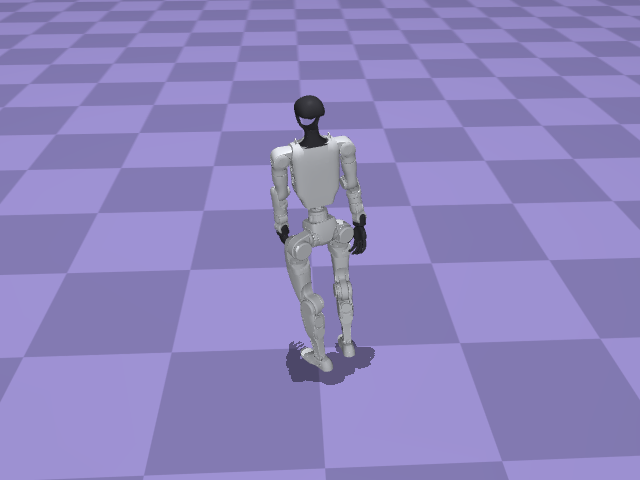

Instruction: In place motions

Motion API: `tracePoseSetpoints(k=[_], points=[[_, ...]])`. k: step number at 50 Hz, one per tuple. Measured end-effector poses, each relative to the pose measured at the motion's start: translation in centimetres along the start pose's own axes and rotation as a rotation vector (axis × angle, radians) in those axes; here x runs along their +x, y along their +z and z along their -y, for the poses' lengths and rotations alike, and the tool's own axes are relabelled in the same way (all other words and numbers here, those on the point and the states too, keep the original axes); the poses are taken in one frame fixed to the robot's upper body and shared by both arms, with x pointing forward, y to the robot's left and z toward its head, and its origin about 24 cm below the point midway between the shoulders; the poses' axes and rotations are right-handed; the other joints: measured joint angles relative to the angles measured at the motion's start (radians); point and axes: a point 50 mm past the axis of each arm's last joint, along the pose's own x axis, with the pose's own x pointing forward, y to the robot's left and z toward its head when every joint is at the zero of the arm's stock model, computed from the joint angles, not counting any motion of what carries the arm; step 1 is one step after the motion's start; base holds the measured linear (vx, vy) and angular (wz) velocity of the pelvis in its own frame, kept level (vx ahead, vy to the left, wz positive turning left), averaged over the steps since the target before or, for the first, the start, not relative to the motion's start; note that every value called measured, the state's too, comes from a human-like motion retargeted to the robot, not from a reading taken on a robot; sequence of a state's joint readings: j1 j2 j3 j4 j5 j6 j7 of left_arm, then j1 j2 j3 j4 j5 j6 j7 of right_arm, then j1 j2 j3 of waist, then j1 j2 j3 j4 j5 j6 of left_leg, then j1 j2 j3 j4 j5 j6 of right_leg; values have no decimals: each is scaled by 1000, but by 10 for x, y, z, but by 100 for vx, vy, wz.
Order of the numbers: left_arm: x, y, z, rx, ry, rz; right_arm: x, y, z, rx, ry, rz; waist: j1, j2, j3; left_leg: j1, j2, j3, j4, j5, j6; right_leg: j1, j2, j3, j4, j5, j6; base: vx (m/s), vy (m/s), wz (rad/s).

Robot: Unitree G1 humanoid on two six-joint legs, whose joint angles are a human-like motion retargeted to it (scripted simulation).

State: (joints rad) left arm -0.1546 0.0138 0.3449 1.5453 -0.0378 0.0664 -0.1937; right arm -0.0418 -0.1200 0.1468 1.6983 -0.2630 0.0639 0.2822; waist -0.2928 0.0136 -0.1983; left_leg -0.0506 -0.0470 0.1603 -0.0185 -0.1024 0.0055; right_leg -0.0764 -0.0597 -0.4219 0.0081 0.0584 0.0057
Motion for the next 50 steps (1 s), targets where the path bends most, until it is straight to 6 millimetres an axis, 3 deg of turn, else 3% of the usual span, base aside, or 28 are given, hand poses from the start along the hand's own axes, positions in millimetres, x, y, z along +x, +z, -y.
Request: tracePoseSetpoints(k=[4,7,10,14,17,20,25,28,30,33,36,40,43,46,50], points=[[-7,84,43,160,-140,265,2,-73,-2,212,-22,-186,-16,2,0,-15,0,-6,3,4,2,-3,-2,-8,-3,0,-2,-1,-1,1],[-21,128,67,247,-184,420,-1,-111,-5,304,-52,-267,-31,8,-1,-23,1,-8,5,7,3,-7,-1,-12,-5,1,-4,-7,-3,1],[-33,155,83,289,-211,520,-5,-135,-8,359,-87,-328,-40,12,3,-26,4,-2,5,9,3,-10,0,-8,-5,4,-8,-6,1,-10],[-36,160,86,305,-221,549,-7,-145,-11,406,-105,-364,-37,17,12,-22,8,9,5,7,2,-14,2,3,-3,7,-10,-3,2,-8],[-28,145,73,308,-186,495,-4,-133,-13,399,-90,-341,-36,22,14,-20,9,11,3,7,2,-15,4,4,-3,8,-11,-2,5,-2],[-15,111,47,305,-117,366,2,-105,-13,341,-67,-266,-35,24,13,-17,9,7,2,7,2,-13,4,2,-2,7,-10,0,2,2],[-3,15,-8,199,6,1,8,-29,-10,152,-68,-33,-34,28,14,-4,10,13,-1,3,1,-10,7,10,1,7,-6,2,2,0],[-12,-52,-31,68,56,-260,5,26,-12,11,-55,171,-71,34,12,-7,6,-21,1,6,2,-11,6,-23,-2,11,-8,3,3,29],[-21,-89,-44,11,99,-397,-3,63,-16,-99,-32,301,-24,31,12,1,17,34,-2,-2,-2,-18,7,35,9,7,0,0,1,-75],[-34,-128,-60,23,188,-492,-18,105,-23,-231,11,437,-39,28,19,6,15,26,-1,-2,-4,-16,9,26,5,12,-6,0,0,-13],[-41,-149,-66,43,224,-491,-31,130,-27,-318,24,525,-29,21,23,10,15,36,-2,-4,-6,-19,7,36,7,14,-6,-1,0,-7],[-45,-166,-63,-9,192,-487,-37,138,-24,-357,-1,569,-54,12,23,15,11,-9,0,-9,-14,-11,-7,-6,7,10,-2,1,-1,52],[-44,-167,-58,-97,174,-484,-30,125,-19,-350,-28,512,-24,2,29,9,13,11,4,-1,-10,-7,-2,13,7,12,-3,4,-3,-10],[-40,-158,-56,-114,193,-465,-17,97,-12,-301,-44,389,-20,-4,27,4,12,1,9,0,-9,0,-2,4,6,9,-1,5,-3,3],[-30,-128,-58,-12,226,-392,-2,45,-4,-190,-62,176,-24,-7,16,-12,10,-14,14,3,-9,-2,-6,-10,5,4,2,2,-1,12]])
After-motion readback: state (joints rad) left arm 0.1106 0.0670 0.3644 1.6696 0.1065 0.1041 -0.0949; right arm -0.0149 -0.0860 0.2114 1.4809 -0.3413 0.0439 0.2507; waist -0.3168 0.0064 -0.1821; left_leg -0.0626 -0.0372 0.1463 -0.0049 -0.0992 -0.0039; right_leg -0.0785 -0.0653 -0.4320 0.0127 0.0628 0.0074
